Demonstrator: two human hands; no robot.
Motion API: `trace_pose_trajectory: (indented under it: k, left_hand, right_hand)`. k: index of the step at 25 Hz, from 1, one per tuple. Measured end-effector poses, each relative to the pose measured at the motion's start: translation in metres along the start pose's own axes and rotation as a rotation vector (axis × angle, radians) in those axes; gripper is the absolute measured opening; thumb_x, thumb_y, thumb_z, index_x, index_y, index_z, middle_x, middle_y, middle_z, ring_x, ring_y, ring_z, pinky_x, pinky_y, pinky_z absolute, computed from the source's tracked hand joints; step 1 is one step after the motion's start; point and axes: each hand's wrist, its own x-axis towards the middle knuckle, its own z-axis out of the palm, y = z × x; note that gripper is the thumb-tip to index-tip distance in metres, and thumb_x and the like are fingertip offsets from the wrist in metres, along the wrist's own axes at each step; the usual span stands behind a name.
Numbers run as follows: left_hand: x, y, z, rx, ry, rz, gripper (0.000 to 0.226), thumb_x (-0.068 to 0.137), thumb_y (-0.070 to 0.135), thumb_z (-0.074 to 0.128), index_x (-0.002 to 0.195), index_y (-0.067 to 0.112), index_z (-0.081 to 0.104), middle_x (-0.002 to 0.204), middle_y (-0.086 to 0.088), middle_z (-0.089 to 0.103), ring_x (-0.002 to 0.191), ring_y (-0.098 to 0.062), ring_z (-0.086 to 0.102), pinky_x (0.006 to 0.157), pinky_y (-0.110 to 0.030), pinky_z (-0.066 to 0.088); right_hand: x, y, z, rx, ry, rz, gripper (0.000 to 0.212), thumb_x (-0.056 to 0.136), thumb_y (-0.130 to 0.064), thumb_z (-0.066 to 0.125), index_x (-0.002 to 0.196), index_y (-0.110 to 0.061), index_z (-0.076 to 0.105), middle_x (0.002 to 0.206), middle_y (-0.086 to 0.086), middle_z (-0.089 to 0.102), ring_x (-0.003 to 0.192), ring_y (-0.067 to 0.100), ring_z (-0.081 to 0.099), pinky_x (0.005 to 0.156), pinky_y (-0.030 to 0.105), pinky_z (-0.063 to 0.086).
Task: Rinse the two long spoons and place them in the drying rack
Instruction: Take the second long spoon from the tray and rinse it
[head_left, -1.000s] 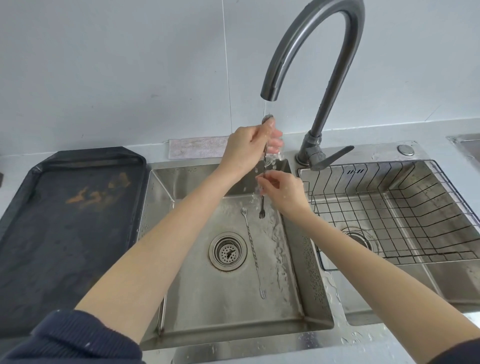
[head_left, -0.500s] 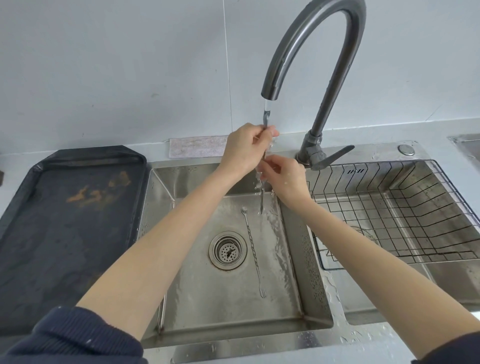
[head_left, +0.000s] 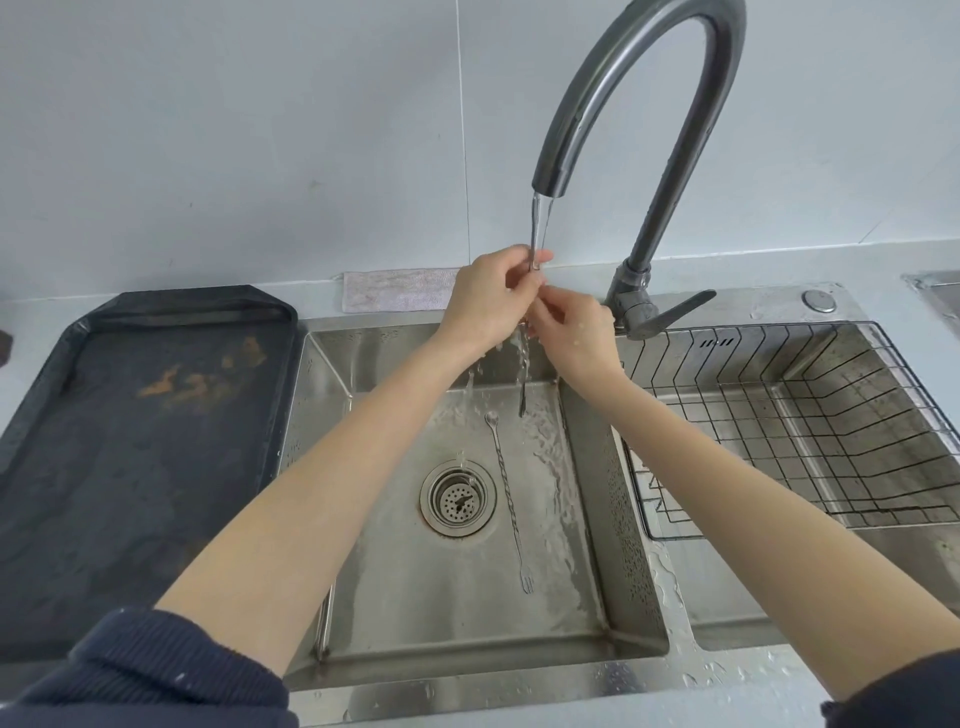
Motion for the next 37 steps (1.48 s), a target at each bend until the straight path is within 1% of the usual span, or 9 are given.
trace_pose_trajectory:
  k: [3, 7, 13, 18, 21, 24, 28, 34, 37]
  left_hand:
    - [0.001, -0.002, 0.000, 0.016, 0.015, -0.013, 0.025, 0.091, 0.022, 0.052, 0.098, 0.007, 0.071, 0.100, -0.002, 0.073, 0.080, -0.007, 0.059, 0.062, 0.003, 0.039]
    - [0.000, -0.005, 0.003, -0.053, -0.003, -0.013, 0.031, 0.096, 0.023, 0.043, 0.103, 0.007, 0.068, 0.089, -0.003, 0.072, 0.070, -0.003, 0.063, 0.066, 0.003, 0.042]
    - [0.006, -0.012, 0.002, -0.170, 0.031, -0.061, 0.031, 0.098, 0.018, 0.036, 0.114, 0.005, 0.060, 0.100, -0.015, 0.071, 0.081, -0.025, 0.069, 0.080, -0.038, 0.057]
    - [0.004, -0.020, 0.002, -0.115, -0.001, -0.067, 0.021, 0.092, 0.009, 0.047, 0.106, 0.006, 0.063, 0.096, -0.005, 0.071, 0.082, -0.010, 0.064, 0.085, -0.021, 0.051]
    - [-0.002, -0.033, 0.005, -0.133, -0.032, -0.104, 0.019, 0.092, 0.012, 0.050, 0.100, 0.005, 0.065, 0.093, -0.009, 0.071, 0.075, -0.012, 0.063, 0.084, -0.028, 0.052]
    - [-0.008, -0.046, 0.010, -0.161, -0.054, -0.160, 0.022, 0.093, 0.016, 0.048, 0.102, 0.004, 0.065, 0.079, -0.001, 0.066, 0.071, -0.010, 0.061, 0.077, -0.027, 0.054]
    - [-0.010, -0.067, 0.017, -0.224, -0.038, -0.259, 0.025, 0.094, 0.017, 0.047, 0.106, 0.004, 0.064, 0.068, 0.005, 0.060, 0.066, -0.007, 0.058, 0.067, -0.019, 0.052]
    - [-0.025, -0.120, 0.034, -0.265, -0.025, -0.465, 0.025, 0.092, 0.002, 0.047, 0.114, -0.001, 0.059, 0.076, 0.000, 0.062, 0.059, 0.002, 0.059, 0.059, -0.009, 0.050]
    - [-0.042, -0.147, 0.046, -0.259, -0.039, -0.581, 0.026, 0.089, 0.000, 0.049, 0.112, 0.002, 0.061, 0.092, -0.011, 0.066, 0.073, -0.013, 0.062, 0.075, -0.024, 0.056]
  right_hand:
    - [-0.001, 0.010, 0.004, 0.013, -0.046, 0.002, 0.021, 0.092, -0.021, 0.050, 0.087, -0.014, 0.068, 0.050, -0.008, 0.045, 0.039, 0.002, 0.042, 0.043, 0.011, 0.030]
    - [-0.004, 0.024, 0.010, 0.022, -0.109, 0.027, 0.024, 0.088, -0.018, 0.057, 0.066, -0.027, 0.059, 0.047, -0.015, 0.054, 0.042, -0.010, 0.050, 0.046, 0.004, 0.036]
    - [-0.001, 0.036, 0.021, 0.034, -0.171, 0.041, 0.026, 0.092, -0.025, 0.052, 0.088, -0.008, 0.071, 0.076, -0.003, 0.069, 0.047, -0.021, 0.053, 0.052, -0.006, 0.038]
    - [0.006, 0.027, 0.022, -0.022, -0.141, 0.005, 0.032, 0.094, -0.025, 0.047, 0.064, -0.020, 0.057, 0.051, -0.015, 0.050, 0.040, -0.019, 0.047, 0.046, 0.001, 0.035]
    - [-0.003, 0.035, 0.033, -0.037, -0.160, 0.040, 0.032, 0.095, -0.027, 0.045, 0.069, -0.015, 0.059, 0.051, -0.012, 0.049, 0.042, -0.006, 0.049, 0.043, 0.008, 0.034]
    - [-0.013, 0.048, 0.045, -0.119, -0.242, 0.092, 0.031, 0.093, -0.027, 0.048, 0.079, -0.005, 0.063, 0.067, 0.001, 0.058, 0.060, 0.013, 0.047, 0.051, 0.025, 0.028]
    - [-0.026, 0.062, 0.055, -0.117, -0.320, 0.156, 0.025, 0.091, -0.025, 0.053, 0.107, -0.011, 0.068, 0.101, 0.003, 0.071, 0.096, 0.016, 0.063, 0.073, 0.017, 0.034]
    - [-0.037, 0.081, 0.085, -0.135, -0.421, 0.246, 0.022, 0.088, -0.024, 0.056, 0.103, -0.014, 0.069, 0.104, 0.008, 0.073, 0.101, 0.022, 0.064, 0.081, 0.025, 0.043]
    - [-0.047, 0.092, 0.102, -0.140, -0.452, 0.300, 0.022, 0.087, -0.022, 0.056, 0.104, -0.016, 0.068, 0.102, 0.009, 0.073, 0.102, 0.024, 0.063, 0.083, 0.026, 0.045]
